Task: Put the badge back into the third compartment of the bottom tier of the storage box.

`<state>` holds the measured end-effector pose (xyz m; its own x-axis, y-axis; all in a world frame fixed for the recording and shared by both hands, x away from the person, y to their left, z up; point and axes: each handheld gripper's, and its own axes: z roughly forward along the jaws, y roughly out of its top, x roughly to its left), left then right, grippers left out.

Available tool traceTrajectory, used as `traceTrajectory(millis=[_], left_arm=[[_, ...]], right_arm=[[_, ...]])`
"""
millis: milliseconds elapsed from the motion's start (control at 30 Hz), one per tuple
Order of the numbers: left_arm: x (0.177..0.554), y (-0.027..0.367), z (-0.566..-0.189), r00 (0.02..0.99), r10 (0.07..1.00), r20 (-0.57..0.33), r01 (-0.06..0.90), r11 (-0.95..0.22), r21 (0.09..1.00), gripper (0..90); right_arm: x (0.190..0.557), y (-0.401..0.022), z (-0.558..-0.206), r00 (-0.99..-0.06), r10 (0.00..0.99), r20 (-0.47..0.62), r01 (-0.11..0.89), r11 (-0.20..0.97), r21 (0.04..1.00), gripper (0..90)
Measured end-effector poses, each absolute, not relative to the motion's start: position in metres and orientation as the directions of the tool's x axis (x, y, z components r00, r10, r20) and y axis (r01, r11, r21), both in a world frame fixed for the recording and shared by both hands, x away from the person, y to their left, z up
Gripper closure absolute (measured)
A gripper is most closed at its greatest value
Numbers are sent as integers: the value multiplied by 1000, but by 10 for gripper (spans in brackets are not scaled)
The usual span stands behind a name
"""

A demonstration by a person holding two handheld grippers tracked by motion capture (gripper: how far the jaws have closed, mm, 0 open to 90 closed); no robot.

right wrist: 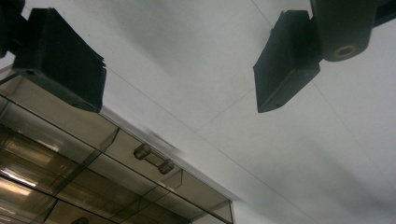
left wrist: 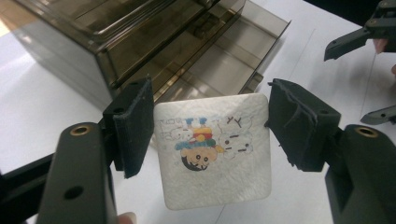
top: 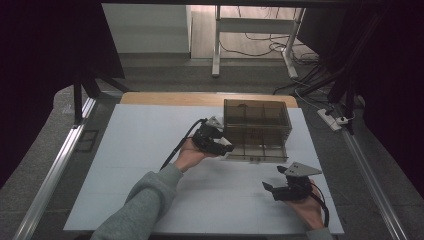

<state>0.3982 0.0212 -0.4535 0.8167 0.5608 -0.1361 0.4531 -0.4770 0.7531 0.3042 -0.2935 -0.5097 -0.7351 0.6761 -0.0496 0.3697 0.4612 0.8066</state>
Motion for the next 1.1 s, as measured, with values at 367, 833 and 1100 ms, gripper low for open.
traceTrajectory(millis=[367, 833, 1100], left_arm=[[403, 2, -450, 832, 538, -134, 439, -492, 751, 332], [411, -24, -451, 850, 509, -136, 423, -506, 752, 332], [417, -43, -451, 859, 491, -145, 416, -504, 757, 332]], right_arm=[[304, -293, -510, -734, 677, -52, 373, 466, 803, 168], [305, -293, -510, -735, 676, -49, 374, 465, 803, 169], [305, -293, -510, -736, 675, -49, 373, 465, 803, 169]])
